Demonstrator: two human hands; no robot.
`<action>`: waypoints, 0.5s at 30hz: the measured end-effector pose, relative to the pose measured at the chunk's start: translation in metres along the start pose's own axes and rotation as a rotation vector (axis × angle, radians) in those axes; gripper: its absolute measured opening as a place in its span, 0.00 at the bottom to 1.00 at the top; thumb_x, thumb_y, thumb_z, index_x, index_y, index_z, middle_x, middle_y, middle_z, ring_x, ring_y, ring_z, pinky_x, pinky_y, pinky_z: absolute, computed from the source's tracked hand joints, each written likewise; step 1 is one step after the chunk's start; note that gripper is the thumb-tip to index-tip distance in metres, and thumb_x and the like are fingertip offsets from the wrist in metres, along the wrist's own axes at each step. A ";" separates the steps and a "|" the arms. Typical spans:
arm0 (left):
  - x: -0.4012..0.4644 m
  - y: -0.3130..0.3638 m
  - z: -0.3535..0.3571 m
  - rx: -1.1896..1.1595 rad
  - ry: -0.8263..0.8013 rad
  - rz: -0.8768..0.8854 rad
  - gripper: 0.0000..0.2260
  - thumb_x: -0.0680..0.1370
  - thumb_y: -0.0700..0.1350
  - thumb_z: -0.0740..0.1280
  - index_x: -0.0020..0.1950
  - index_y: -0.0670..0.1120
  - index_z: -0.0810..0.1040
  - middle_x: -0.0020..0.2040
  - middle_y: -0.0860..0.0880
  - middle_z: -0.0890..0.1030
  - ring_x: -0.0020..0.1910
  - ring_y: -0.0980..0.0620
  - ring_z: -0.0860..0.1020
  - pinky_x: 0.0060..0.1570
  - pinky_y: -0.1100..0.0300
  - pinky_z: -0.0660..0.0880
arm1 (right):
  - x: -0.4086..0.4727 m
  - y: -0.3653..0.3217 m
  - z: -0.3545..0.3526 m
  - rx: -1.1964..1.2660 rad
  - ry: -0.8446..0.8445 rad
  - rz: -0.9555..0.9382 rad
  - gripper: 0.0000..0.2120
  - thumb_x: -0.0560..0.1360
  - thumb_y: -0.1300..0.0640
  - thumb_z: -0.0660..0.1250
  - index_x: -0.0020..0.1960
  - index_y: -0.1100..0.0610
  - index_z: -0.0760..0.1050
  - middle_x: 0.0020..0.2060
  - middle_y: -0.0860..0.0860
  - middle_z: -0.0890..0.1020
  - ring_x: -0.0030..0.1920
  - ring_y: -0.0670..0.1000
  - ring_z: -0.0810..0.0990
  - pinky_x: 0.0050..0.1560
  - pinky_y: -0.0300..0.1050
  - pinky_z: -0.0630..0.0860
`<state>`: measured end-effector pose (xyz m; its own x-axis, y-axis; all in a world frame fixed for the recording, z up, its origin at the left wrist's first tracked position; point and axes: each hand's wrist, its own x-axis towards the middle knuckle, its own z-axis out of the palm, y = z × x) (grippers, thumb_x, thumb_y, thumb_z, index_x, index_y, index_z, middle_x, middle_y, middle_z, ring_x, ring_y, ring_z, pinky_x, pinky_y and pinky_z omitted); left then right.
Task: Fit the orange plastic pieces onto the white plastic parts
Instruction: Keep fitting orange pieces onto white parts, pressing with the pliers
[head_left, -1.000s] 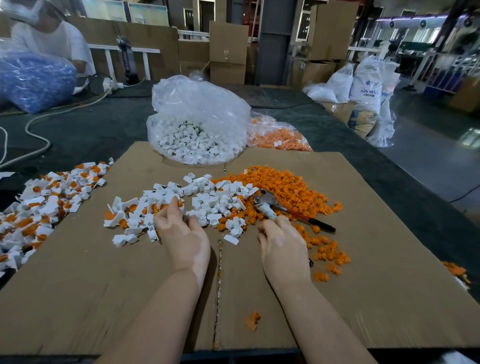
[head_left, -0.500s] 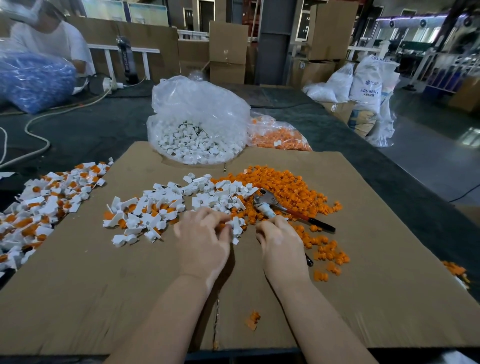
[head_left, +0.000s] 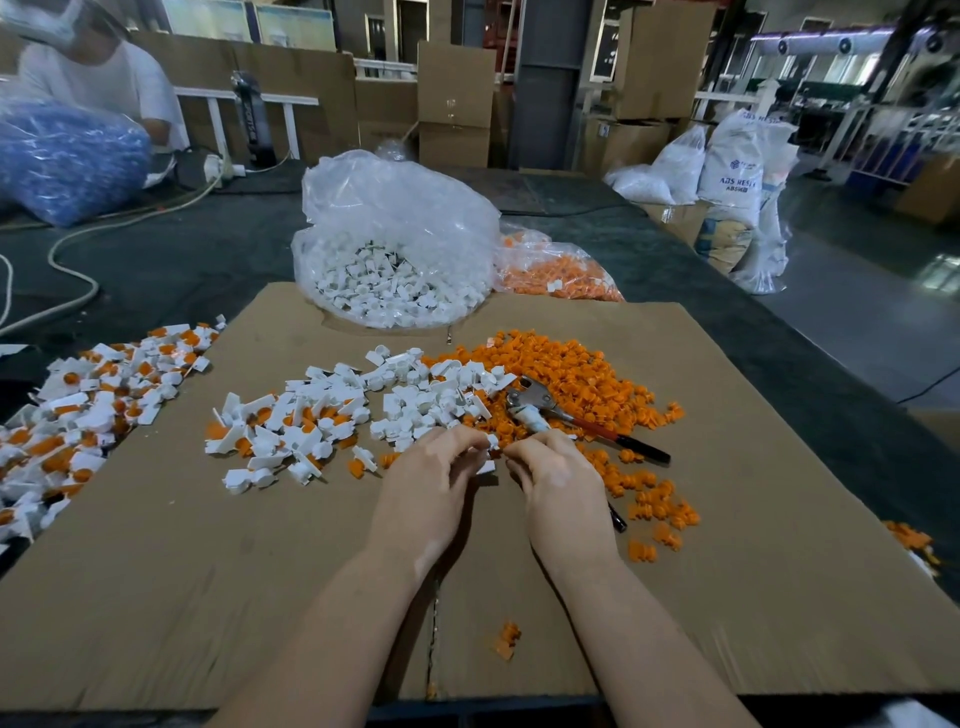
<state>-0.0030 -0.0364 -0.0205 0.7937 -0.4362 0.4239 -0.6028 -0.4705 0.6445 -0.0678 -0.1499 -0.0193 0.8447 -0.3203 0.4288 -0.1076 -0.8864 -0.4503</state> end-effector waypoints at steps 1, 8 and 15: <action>0.001 0.000 -0.001 -0.004 -0.002 -0.007 0.07 0.77 0.44 0.65 0.52 0.48 0.82 0.45 0.54 0.78 0.43 0.58 0.72 0.41 0.80 0.63 | 0.001 0.001 0.000 0.000 0.004 -0.004 0.07 0.76 0.64 0.64 0.51 0.63 0.79 0.47 0.56 0.78 0.48 0.54 0.76 0.47 0.47 0.74; 0.001 -0.002 0.000 0.061 -0.068 -0.034 0.07 0.72 0.45 0.72 0.49 0.46 0.82 0.43 0.56 0.71 0.41 0.59 0.70 0.40 0.80 0.62 | 0.002 0.002 0.002 -0.013 -0.020 0.001 0.06 0.76 0.62 0.64 0.50 0.62 0.78 0.48 0.54 0.78 0.49 0.52 0.76 0.50 0.43 0.72; 0.001 0.000 0.001 0.079 -0.094 -0.002 0.06 0.74 0.47 0.69 0.49 0.48 0.80 0.43 0.57 0.72 0.42 0.59 0.69 0.39 0.71 0.61 | 0.001 0.003 0.003 -0.051 -0.007 -0.013 0.07 0.77 0.61 0.61 0.50 0.60 0.77 0.49 0.53 0.77 0.48 0.51 0.76 0.50 0.42 0.72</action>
<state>-0.0024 -0.0372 -0.0209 0.7863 -0.5031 0.3586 -0.6083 -0.5290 0.5917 -0.0652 -0.1521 -0.0227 0.8501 -0.3062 0.4285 -0.1226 -0.9063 -0.4044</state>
